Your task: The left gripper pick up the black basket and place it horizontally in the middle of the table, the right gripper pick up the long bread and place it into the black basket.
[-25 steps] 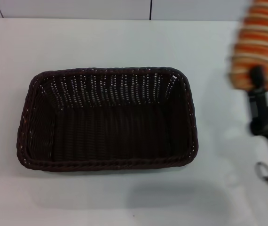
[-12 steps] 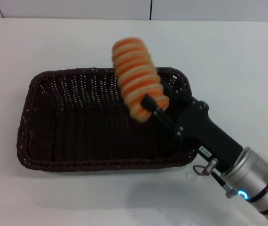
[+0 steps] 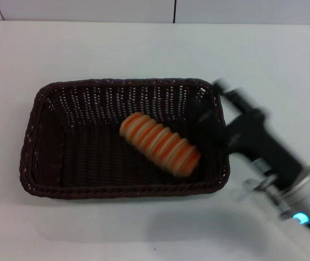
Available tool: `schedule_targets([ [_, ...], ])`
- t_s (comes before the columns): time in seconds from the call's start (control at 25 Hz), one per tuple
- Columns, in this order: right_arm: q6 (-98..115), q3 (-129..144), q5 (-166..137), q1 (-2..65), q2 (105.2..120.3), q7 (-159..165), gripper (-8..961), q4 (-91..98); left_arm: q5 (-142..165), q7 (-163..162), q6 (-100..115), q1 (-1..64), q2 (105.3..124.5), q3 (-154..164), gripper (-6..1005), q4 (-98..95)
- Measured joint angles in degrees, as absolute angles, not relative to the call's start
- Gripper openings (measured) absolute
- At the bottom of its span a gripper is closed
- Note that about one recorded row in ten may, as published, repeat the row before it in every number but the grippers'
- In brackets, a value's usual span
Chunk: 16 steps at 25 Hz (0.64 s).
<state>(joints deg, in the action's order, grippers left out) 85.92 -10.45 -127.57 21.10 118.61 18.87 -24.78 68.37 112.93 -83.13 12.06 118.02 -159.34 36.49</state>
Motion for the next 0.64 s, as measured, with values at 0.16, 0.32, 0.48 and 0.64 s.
schedule_targets([
  [0.16,88.78,-20.28,-127.42,18.04,118.9,18.15,650,-20.19,68.37,112.99,-83.12,12.07,118.03,-159.34,814,36.41],
  [0.32,90.05,-29.33,-127.39,17.11,119.04,16.88,650,-16.25,68.26,114.12,-82.6,12.29,118.06,-159.35,814,34.61],
  [0.48,90.43,-37.17,-127.32,16.73,119.16,11.82,649,-14.61,67.23,120.54,-82.47,12.5,118.12,-159.41,814,29.52],
  [0.64,89.24,-43.31,-127.16,17.1,119.34,4.9,649,-14.26,65.25,126.37,-82.68,12.42,118.22,-159.43,814,25.26],
])
